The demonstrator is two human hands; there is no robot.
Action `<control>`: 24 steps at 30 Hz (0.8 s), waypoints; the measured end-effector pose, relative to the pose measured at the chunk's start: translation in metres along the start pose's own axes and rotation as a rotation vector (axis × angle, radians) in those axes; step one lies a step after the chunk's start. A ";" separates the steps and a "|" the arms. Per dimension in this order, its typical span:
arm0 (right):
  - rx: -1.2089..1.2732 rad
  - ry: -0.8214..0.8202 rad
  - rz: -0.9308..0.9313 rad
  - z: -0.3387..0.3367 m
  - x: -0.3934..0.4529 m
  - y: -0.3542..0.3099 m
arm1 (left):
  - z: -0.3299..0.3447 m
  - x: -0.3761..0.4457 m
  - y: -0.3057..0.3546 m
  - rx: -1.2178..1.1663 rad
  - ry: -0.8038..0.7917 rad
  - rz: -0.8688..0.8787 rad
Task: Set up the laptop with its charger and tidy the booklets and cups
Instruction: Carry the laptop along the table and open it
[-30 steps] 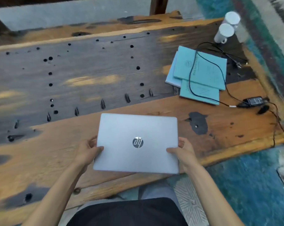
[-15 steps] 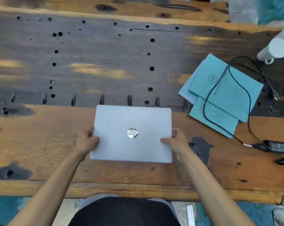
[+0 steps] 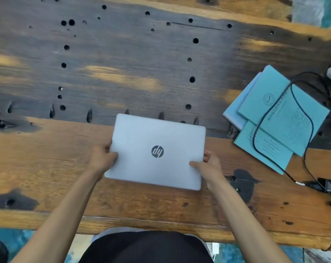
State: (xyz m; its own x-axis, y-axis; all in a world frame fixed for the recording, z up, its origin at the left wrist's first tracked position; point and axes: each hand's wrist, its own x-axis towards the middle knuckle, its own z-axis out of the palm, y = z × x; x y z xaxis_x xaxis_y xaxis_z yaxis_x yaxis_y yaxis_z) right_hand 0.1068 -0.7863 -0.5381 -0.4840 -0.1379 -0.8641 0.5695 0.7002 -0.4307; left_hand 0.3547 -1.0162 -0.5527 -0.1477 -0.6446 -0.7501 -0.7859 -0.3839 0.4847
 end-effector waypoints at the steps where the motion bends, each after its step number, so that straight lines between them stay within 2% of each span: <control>1: -0.003 0.006 -0.001 0.000 0.001 0.000 | 0.001 0.001 0.000 -0.003 -0.006 0.000; 13: -0.002 0.071 -0.041 0.003 0.002 0.004 | 0.007 -0.003 -0.004 -0.064 -0.025 0.051; 20: -0.026 0.105 -0.093 0.001 0.002 0.009 | 0.017 -0.006 -0.010 0.005 0.049 0.043; 24: -0.091 0.165 -0.147 0.003 0.003 0.015 | 0.024 -0.011 -0.011 0.058 0.151 0.047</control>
State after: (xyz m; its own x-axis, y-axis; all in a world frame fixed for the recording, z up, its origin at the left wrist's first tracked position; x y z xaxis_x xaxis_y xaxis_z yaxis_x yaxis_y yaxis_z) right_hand 0.1157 -0.7784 -0.5478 -0.6638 -0.1321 -0.7361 0.4258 0.7425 -0.5171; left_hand 0.3504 -0.9895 -0.5603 -0.0967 -0.7547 -0.6489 -0.8141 -0.3151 0.4878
